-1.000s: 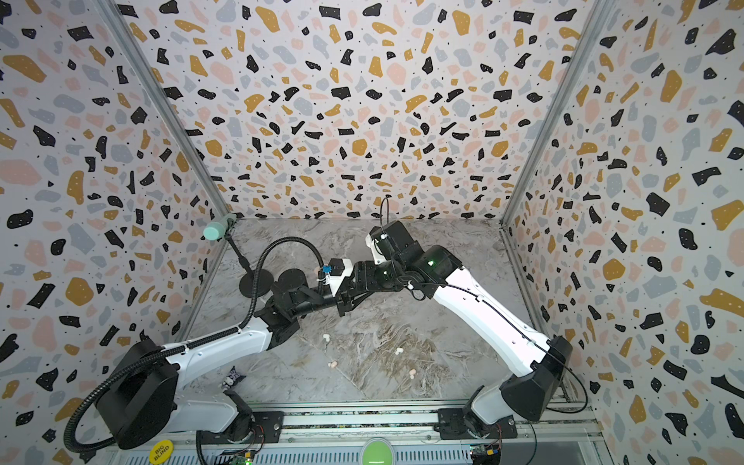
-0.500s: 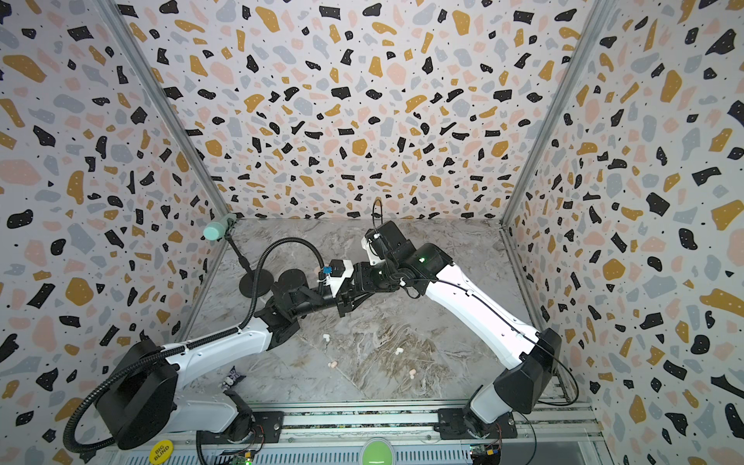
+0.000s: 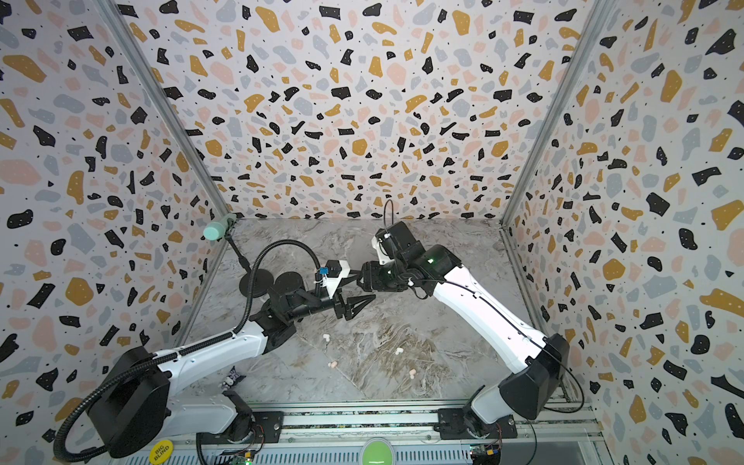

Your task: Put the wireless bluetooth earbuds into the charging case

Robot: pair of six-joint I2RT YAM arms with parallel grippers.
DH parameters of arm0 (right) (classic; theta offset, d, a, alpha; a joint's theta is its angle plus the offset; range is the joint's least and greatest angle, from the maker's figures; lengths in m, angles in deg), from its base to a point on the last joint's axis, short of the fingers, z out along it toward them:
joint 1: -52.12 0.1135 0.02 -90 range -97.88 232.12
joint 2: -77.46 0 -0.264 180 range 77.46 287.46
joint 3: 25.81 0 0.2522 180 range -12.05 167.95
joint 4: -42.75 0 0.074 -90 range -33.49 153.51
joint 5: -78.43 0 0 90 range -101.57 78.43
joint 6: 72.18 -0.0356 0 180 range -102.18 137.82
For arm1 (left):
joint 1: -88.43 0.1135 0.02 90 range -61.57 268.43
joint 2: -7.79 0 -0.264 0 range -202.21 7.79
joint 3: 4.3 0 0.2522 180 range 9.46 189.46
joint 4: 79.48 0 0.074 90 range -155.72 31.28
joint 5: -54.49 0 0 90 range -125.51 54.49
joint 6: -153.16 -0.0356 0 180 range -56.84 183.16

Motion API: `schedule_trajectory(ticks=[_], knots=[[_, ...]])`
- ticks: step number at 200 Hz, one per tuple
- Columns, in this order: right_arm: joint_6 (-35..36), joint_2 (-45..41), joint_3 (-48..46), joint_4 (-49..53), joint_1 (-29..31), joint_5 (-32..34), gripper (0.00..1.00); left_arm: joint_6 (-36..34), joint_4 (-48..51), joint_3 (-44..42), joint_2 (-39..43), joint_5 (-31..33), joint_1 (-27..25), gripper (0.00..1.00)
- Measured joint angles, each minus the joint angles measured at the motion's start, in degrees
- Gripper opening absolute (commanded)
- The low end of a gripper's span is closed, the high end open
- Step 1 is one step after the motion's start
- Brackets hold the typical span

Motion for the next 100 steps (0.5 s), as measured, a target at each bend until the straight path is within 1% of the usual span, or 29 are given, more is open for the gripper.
schedule_trajectory(ticks=[22, 40, 42, 59, 65, 91, 92, 100], knots=[[0.7, -4.5, -6.9, -1.7, -4.7, 1.1, 0.32, -0.2, 3.8, -1.5, 2.4, 4.5, 0.0, 1.00], [1.7, -7.8, -13.9, -3.4, -8.4, 2.3, 0.32, -0.3, 7.5, -1.9, 3.7, 9.1, 0.0, 1.00], [1.8, -8.1, -14.8, -3.7, -8.9, 2.4, 0.32, -0.3, 7.8, -1.9, 3.8, 10.4, 0.0, 1.00], [2.9, -10.1, -22.0, -5.5, -12.1, 4.0, 0.32, -0.2, 11.1, -2.2, 4.6, 15.3, 0.0, 1.00], [3.1, -10.4, -24.4, -6.3, -13.2, 4.6, 0.32, -0.2, 12.3, -2.2, 4.8, 17.8, 0.0, 1.00], [4.1, -11.3, -35.4, -10.4, -18.5, 6.6, 0.32, 0.2, 15.8, -2.4, 5.2, 24.2, 0.0, 1.00], [4.2, -11.3, -36.3, -10.8, -18.9, 6.6, 0.32, 0.3, 16.0, -2.5, 5.3, 25.3, 0.0, 1.00], [4.3, -11.3, -38.9, -12.0, -20.3, 6.9, 0.32, 0.7, 16.7, -2.6, 5.3, 26.6, 0.1, 1.00]])
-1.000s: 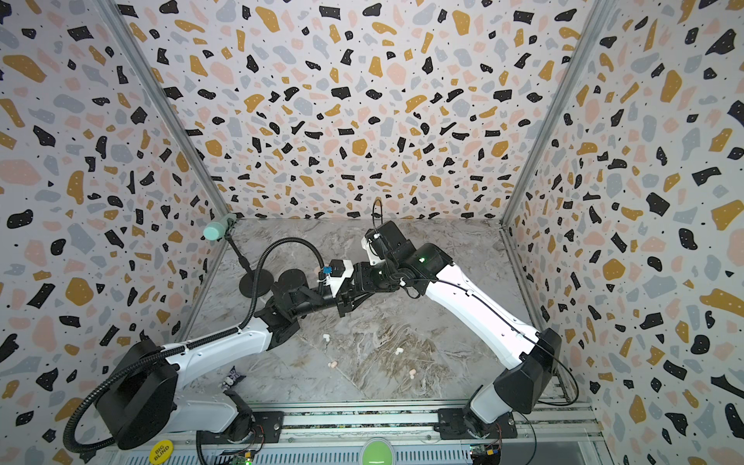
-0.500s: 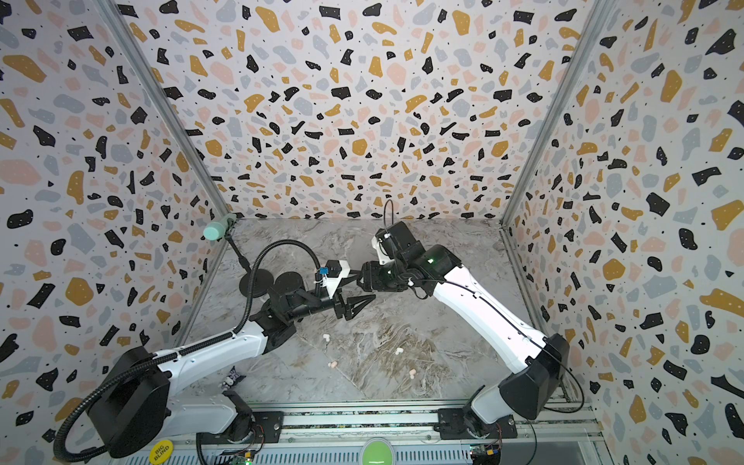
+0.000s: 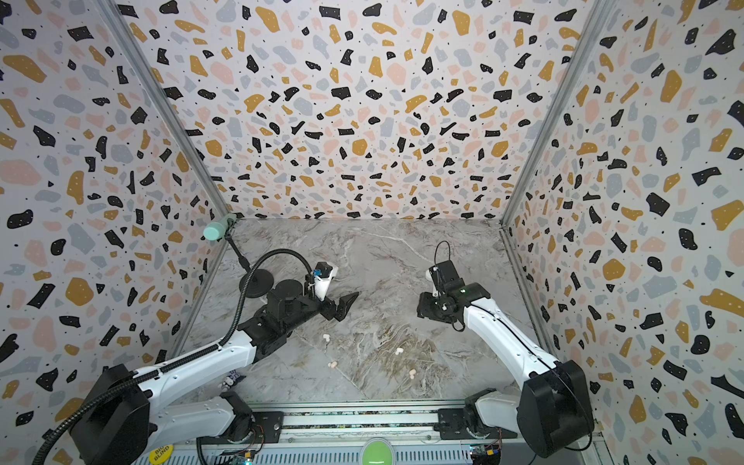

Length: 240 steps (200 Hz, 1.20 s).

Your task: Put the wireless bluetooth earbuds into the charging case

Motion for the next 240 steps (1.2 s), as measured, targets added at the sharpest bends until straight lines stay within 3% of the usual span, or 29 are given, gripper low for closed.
schedule_trajectory(ticks=[42, 83, 166, 195, 240], knots=[[-1.2, 1.6, -8.8, -5.0, -2.5, 3.4, 0.34, 2.2, 2.8, -1.3, 0.1, 8.1, 0.2, 1.00], [-3.7, 2.5, -13.5, -9.1, -2.8, 5.0, 0.36, 3.8, 3.6, -1.9, 0.3, 10.6, 0.9, 1.00], [-5.2, 2.3, -14.8, -9.4, -3.1, 5.4, 0.82, 4.7, 3.6, -2.0, 0.3, 10.3, 2.6, 1.00], [-5.1, 1.5, -12.2, -5.0, -3.4, 4.8, 0.86, 4.7, 4.0, -2.0, 0.3, 10.3, 3.0, 1.00], [-3.4, 1.3, -0.5, -1.2, -5.3, 2.5, 0.88, 4.7, 4.1, -2.0, 0.3, 9.5, 3.0, 1.00]])
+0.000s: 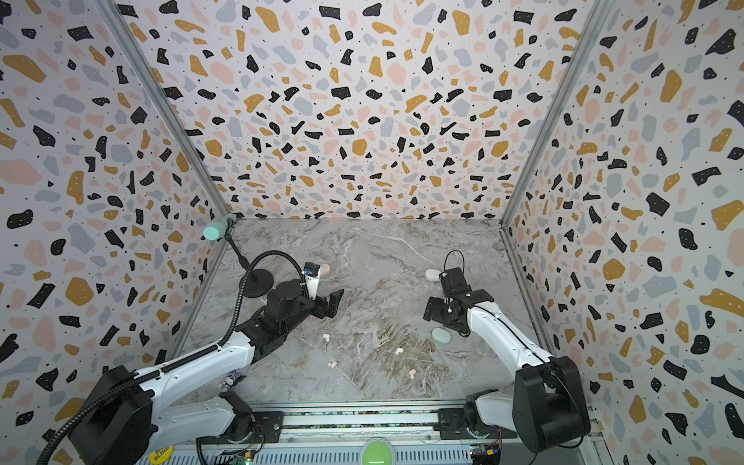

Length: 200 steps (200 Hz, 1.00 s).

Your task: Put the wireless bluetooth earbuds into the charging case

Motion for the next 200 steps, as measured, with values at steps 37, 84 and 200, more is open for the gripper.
schedule_trajectory(ticks=[37, 84, 200], knots=[[3.8, 8.3, 8.4, -1.2, -3.3, -1.8, 0.88, 0.0, 0.0, 0.0, 0.0, -1.7, 0.0, 1.00], [9.0, 25.2, 20.6, -2.9, -4.1, -0.6, 0.88, 0.0, -0.1, 0.0, -0.1, -3.5, 0.0, 1.00], [14.6, 44.9, 38.1, -3.4, -4.8, 3.2, 0.85, 0.0, -0.2, -0.3, -0.1, -4.1, 0.0, 1.00]])
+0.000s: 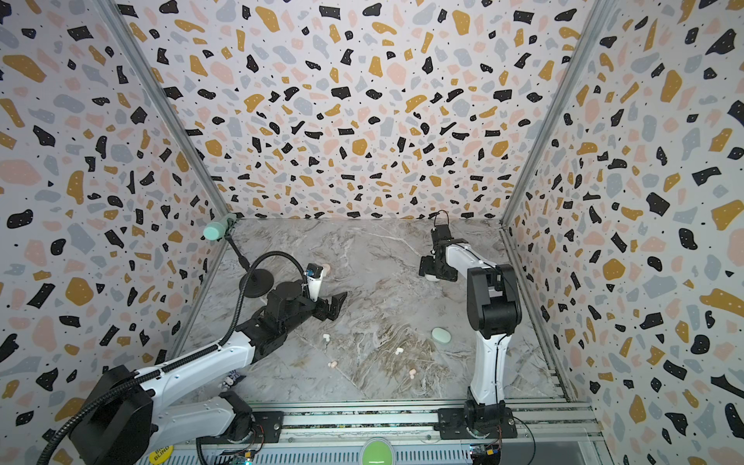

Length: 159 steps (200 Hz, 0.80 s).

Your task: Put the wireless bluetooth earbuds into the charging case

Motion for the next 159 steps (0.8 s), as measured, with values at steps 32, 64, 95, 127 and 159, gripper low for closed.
schedule_trajectory(ticks=[32, 64, 95, 127, 159], knots=[[0.5, 1.5, 2.6, 0.0, 0.0, 0.0, 0.80, 0.0, 0.0, 0.0, 0.0, 0.0, 0.0, 1.00], [0.8, 2.2, 3.5, 0.1, 0.0, -0.3, 0.77, 0.0, 0.0, 0.0, -0.1, 0.0, 0.0, 1.00], [0.9, 2.3, 3.5, 0.5, 0.0, -0.5, 0.75, 0.0, 0.0, 0.0, -0.5, 0.0, 0.0, 1.00], [1.2, 2.3, 3.5, 0.5, 0.0, -0.7, 0.74, 0.0, 0.0, 0.0, -0.7, 0.0, 0.0, 1.00], [1.3, 2.3, 3.5, 0.7, 0.0, -0.7, 0.73, 0.0, 0.0, 0.0, -0.7, 0.0, 0.0, 1.00]])
